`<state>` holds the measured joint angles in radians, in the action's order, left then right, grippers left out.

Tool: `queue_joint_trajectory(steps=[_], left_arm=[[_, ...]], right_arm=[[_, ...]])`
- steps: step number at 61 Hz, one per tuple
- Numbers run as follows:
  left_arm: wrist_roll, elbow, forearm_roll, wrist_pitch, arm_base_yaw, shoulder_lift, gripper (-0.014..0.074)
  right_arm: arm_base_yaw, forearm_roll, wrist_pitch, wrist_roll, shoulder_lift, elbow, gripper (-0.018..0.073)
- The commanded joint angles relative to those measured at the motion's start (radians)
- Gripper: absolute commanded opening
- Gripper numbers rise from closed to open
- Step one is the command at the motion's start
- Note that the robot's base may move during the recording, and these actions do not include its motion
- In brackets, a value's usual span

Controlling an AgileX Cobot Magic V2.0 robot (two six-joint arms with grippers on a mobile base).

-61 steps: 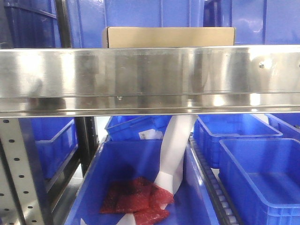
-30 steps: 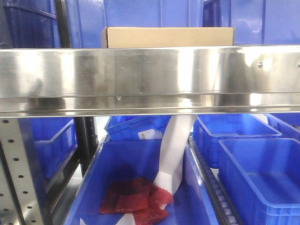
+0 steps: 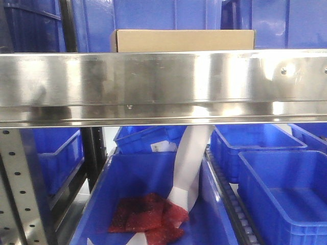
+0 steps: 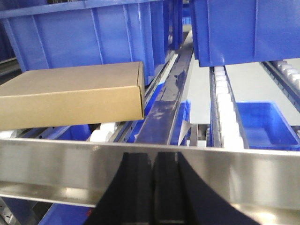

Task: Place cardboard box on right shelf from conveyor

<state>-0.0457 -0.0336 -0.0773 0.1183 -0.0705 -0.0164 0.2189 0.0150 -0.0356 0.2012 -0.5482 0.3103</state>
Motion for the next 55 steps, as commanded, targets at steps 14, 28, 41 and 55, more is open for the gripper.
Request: queue_joint_trajectory(steps=[14, 28, 41, 55], left_arm=[[0.000, -0.006, -0.006, -0.085, -0.001, -0.005, -0.0116], [0.000, -0.006, -0.006, -0.085, -0.001, -0.005, -0.0116], [0.000, -0.006, -0.006, -0.085, -0.001, -0.005, -0.0116], [0.000, -0.006, -0.006, -0.085, -0.001, -0.005, -0.0116]], right_arm=[[-0.006, 0.011, -0.089, 0.003, 0.100, -0.028, 0.0052], [-0.006, 0.011, -0.087, 0.003, 0.100, -0.028, 0.0052], [-0.007, 0.022, -0.119, -0.053, 0.115, -0.043, 0.0052], [-0.068, -0.111, -0.247, -0.189, 0.224, -0.153, 0.0052]])
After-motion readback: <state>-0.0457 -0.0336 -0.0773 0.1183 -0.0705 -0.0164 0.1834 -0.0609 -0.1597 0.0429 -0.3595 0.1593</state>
